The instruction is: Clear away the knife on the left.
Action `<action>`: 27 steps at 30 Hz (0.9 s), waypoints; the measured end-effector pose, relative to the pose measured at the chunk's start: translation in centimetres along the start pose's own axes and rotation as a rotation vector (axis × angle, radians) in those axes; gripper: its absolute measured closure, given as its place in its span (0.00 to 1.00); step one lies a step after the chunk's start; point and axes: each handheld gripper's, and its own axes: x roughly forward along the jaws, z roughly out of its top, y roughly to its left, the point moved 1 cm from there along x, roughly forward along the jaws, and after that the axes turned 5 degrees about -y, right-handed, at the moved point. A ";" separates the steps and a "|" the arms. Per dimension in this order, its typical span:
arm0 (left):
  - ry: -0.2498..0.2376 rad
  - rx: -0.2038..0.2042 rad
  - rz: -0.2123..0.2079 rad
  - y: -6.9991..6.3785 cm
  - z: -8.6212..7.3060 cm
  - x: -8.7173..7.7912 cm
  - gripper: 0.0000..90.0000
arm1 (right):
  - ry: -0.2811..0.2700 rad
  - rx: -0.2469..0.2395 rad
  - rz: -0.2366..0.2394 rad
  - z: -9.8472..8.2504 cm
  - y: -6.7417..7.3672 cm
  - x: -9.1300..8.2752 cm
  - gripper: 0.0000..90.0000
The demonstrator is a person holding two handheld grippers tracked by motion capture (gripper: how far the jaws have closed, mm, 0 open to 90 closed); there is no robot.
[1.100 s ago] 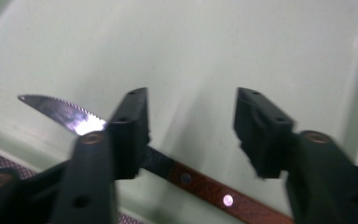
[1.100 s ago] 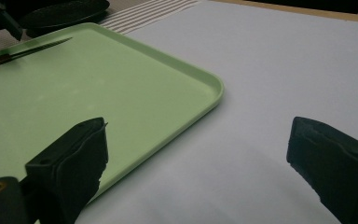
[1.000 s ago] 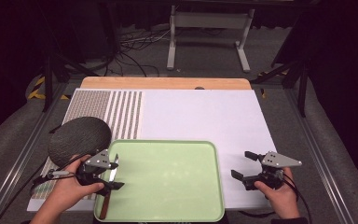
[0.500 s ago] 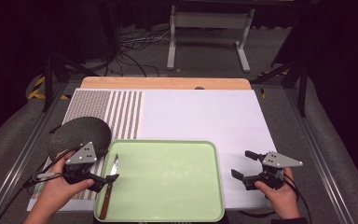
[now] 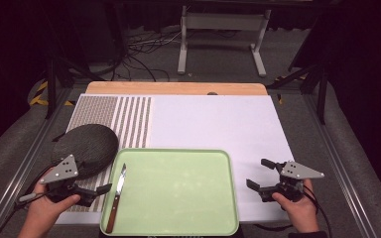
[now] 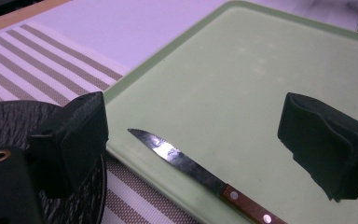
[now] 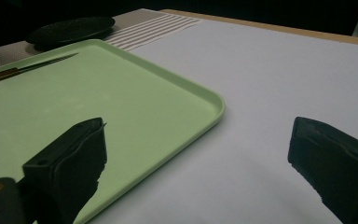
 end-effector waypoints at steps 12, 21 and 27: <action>-0.102 -0.031 0.012 0.7 -2.7 -1.3 0.09 | -0.032 0.001 0.001 0.0 0.0 -0.3 0.05; -0.061 -0.060 0.057 1.2 -5.1 -1.5 0.08 | -0.041 0.000 -0.001 -0.1 0.0 -0.3 0.05; -0.089 -0.116 0.059 1.5 -6.2 -1.8 0.08 | -0.058 0.025 -0.001 -0.6 -0.2 -0.4 0.05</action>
